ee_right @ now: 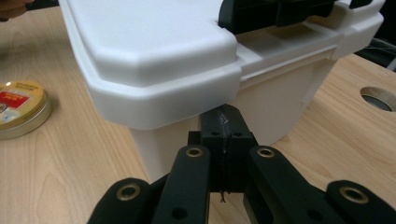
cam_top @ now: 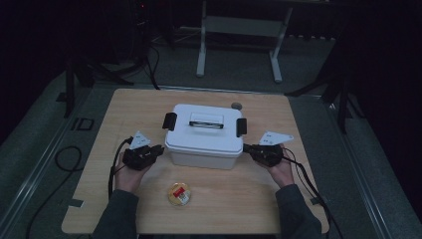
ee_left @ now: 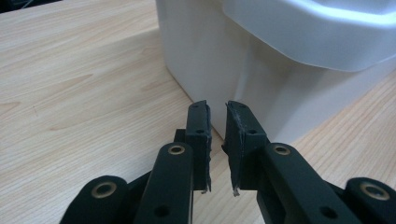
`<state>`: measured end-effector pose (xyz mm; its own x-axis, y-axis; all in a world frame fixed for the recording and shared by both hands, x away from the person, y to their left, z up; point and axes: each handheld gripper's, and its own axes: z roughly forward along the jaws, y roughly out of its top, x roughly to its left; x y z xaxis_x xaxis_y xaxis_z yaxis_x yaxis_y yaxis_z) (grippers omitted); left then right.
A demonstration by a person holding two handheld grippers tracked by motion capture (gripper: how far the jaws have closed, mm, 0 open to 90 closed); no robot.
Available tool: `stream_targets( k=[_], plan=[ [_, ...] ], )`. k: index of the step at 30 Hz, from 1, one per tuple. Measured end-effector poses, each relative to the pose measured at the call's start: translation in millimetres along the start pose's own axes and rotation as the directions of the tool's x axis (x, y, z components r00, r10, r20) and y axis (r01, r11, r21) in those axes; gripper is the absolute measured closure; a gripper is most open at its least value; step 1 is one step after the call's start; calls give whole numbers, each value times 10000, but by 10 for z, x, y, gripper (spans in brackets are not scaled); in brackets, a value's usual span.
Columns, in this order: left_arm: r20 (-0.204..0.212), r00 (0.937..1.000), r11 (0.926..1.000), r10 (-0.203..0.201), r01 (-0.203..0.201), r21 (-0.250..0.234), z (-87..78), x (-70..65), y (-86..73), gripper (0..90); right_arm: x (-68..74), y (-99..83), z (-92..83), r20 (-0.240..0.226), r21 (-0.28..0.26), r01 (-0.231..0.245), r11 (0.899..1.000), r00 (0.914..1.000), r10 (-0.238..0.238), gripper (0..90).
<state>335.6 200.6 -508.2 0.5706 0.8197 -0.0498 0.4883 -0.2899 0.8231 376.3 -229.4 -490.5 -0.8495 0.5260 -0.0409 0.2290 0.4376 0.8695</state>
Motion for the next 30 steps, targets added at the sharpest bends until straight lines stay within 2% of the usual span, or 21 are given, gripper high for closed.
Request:
stream_targets(
  k=[10,16,19,20,25,30],
  plan=[
    [-67,9998,9996,-195,194,-198,-3,73,17,825,168,-31,-75,-280,14,384,9993,9989,-383,896],
    [-30,9997,9992,-223,221,-325,5,117,61,852,243,-72,-101,-353,392,759,9963,9966,-745,889],
    [-4,9998,9984,-223,223,-516,23,143,116,869,241,-87,-114,-218,518,789,9955,9967,-779,874],
    [119,9995,9981,-280,286,-540,34,160,127,875,239,-94,-122,-146,544,766,9956,9970,-759,864],
    [166,9997,9988,-181,188,-453,116,162,196,889,205,-141,-157,336,602,571,9965,9977,-592,798],
    [230,9997,9988,-85,96,-485,181,165,258,896,174,-192,-192,553,623,297,9976,9979,-332,747]
  ],
)
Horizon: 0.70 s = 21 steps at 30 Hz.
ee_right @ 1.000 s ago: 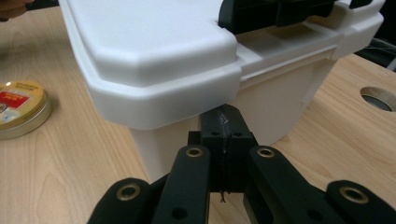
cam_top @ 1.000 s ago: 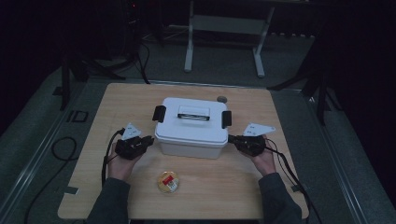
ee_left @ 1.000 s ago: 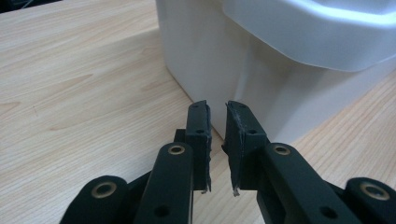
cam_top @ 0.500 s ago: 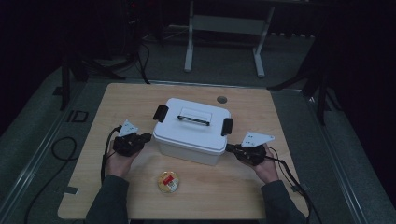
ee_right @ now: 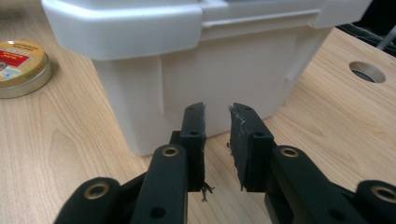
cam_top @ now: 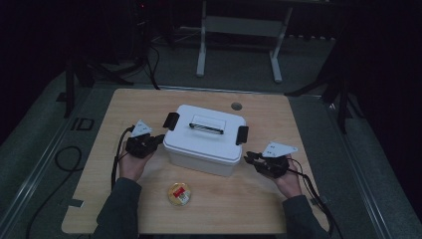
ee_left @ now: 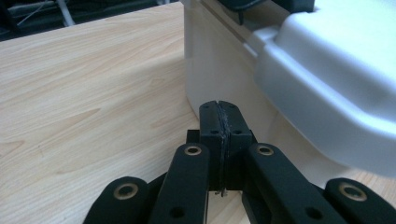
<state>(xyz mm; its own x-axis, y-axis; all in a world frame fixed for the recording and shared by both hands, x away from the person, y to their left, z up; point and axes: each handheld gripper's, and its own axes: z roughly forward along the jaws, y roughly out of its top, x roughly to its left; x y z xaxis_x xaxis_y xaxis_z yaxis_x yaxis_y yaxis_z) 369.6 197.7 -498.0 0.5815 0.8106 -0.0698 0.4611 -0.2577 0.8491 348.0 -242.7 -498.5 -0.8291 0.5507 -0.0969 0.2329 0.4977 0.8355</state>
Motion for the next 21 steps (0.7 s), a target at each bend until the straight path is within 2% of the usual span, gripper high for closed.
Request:
stream_targets(
  k=[5,8,12,16,21],
  plan=[
    [0,10000,10000,20,-20,-44,20,6,37,897,-24,-35,-23,217,26,-96,10000,9997,95,711],
    [233,9997,10000,31,-30,-63,28,-7,39,897,-51,-68,-38,338,61,-293,9996,9990,291,697],
    [361,9993,9999,104,-102,-60,30,-39,45,896,-61,-79,-44,338,75,-309,9995,9990,306,675],
    [341,9994,9999,102,-102,8,21,-76,47,897,-77,-94,-59,464,65,-463,9989,9979,460,618],
    [377,9988,9993,314,-322,214,-19,-148,45,897,-115,-114,-80,594,90,-707,9975,9958,701,553]
  ],
)
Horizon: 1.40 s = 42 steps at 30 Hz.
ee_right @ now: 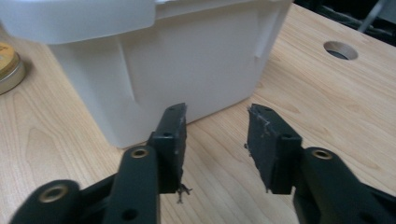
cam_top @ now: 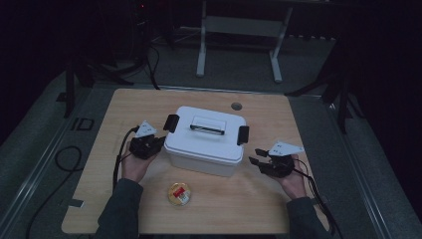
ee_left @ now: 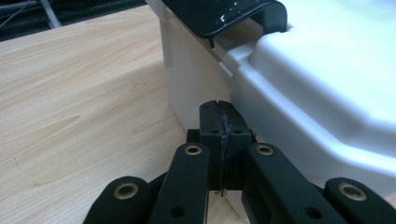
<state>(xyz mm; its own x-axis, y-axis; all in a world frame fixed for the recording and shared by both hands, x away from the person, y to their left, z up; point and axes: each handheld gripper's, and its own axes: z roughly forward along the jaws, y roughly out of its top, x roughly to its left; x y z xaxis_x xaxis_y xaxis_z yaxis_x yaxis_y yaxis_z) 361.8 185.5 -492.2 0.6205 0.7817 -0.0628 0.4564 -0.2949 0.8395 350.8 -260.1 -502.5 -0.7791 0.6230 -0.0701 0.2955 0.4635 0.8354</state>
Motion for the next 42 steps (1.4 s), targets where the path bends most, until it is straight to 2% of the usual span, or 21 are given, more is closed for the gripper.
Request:
stream_targets(
  k=[9,17,21,27,32,33,38,39,42],
  plan=[
    [254,9977,9973,630,-638,351,-10,-233,20,896,-82,-51,-81,118,27,-465,9989,9989,464,513],
    [461,9913,9905,1235,-1259,550,-58,-430,28,893,-140,-85,-159,460,72,-666,9978,9967,662,502],
    [417,9922,9916,1176,-1196,489,-81,-409,25,875,-158,-80,-182,453,114,-796,9968,9958,790,528],
    [198,9926,9913,1199,-1207,525,-168,-326,15,848,-164,-46,-226,375,252,-597,9979,9976,588,584],
    [69,9934,9913,1147,-1149,646,-224,-271,-30,815,-164,-14,-258,430,369,-419,9984,9983,403,588],
    [9,9929,9892,1193,-1190,857,-242,-254,-66,807,-167,6,-274,456,509,-290,9983,9986,267,585],
    [-10,9927,9862,1207,-1198,1146,-256,-251,-146,779,-183,46,-299,422,641,-117,9979,9991,90,566],
    [66,9956,9896,935,-936,1091,-251,-243,-194,779,-185,54,-305,411,649,-109,9978,9991,82,562],
    [74,9962,9877,868,-871,1299,-218,-256,-269,743,-208,98,-340,469,711,-85,9974,9989,52,554]
  ],
)
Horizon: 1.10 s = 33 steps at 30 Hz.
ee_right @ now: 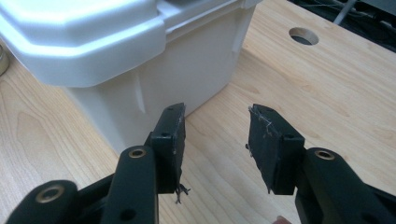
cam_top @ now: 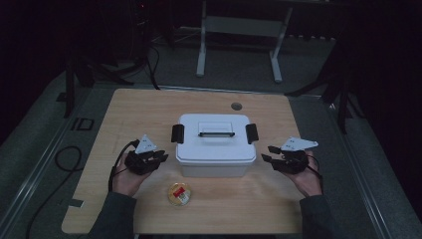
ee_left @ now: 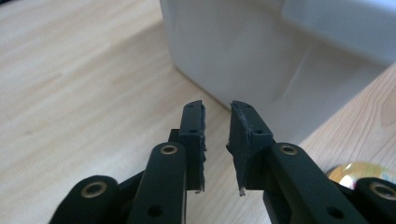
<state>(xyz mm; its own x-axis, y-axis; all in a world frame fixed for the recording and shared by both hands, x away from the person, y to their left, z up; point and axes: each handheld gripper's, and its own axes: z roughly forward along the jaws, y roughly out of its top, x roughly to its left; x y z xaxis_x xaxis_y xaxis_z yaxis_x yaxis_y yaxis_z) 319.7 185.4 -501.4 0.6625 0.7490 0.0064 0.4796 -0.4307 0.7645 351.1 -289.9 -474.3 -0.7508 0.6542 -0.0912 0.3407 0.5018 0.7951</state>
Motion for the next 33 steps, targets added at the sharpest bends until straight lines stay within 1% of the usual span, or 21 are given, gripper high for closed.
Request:
stream_targets(
  k=[2,4,5,6,8,11,12,15,19,22,24,25,26,28,30,33],
  plan=[
    [-20,10000,9999,-89,89,82,29,-15,-50,718,-9,15,-9,16,71,30,10000,10000,-30,544],
    [-116,9998,9997,-142,145,202,55,-26,-100,694,-16,30,-16,-4,206,189,9996,9998,-189,535],
    [-121,9997,9996,-229,231,165,67,-27,-127,684,-17,37,-22,18,276,216,9994,9998,-216,534],
    [-147,9993,9992,-333,336,226,80,-29,-156,675,-22,47,-30,35,338,278,9990,9996,-279,534],
    [-305,9989,9988,-347,357,340,97,-35,-185,652,-27,73,-48,82,416,396,9983,9992,-400,532],
    [-341,9983,9982,-465,477,357,98,-34,-231,630,-23,117,-78,116,510,641,9966,9978,-648,523],
    [-343,9978,9975,-573,586,384,101,-33,-255,622,-19,132,-92,120,557,715,9959,9973,-723,522],
    [-368,9969,9958,-700,720,569,120,-32,-298,602,-20,182,-128,164,613,865,9944,9960,-877,520],
    [-284,9972,9953,-693,710,653,138,-43,-333,584,-31,248,-161,244,775,1104,9909,9933,-1126,515],
    [-275,9967,9934,-769,789,834,171,-28,-365,577,-38,309,-199,287,836,1278,9883,9910,-1306,512],
    [-392,9963,9921,-765,800,964,202,-19,-382,566,-44,354,-220,370,944,1387,9858,9891,-1427,504],
    [-374,9965,9915,-752,787,1032,212,-10,-386,565,-51,376,-227,393,1027,1447,9841,9880,-1494,498],
    [-374,9965,9915,-752,787,1032,212,-10,-386,565,-51,376,-227,393,1027,1447,9841,9880,-1494,498],
    [-307,9961,9912,-823,850,1015,238,-2,-389,564,-77,431,-247,444,1143,1539,9815,9862,-1598,494],
    [-267,9959,9905,-870,893,1044,256,3,-392,563,-84,455,-261,457,1123,1541,9817,9861,-1600,492],
    [-305,9960,9895,-837,866,1153,281,15,-399,558,-91,499,-285,424,1125,1672,9795,9840,-1728,488]
  ],
)
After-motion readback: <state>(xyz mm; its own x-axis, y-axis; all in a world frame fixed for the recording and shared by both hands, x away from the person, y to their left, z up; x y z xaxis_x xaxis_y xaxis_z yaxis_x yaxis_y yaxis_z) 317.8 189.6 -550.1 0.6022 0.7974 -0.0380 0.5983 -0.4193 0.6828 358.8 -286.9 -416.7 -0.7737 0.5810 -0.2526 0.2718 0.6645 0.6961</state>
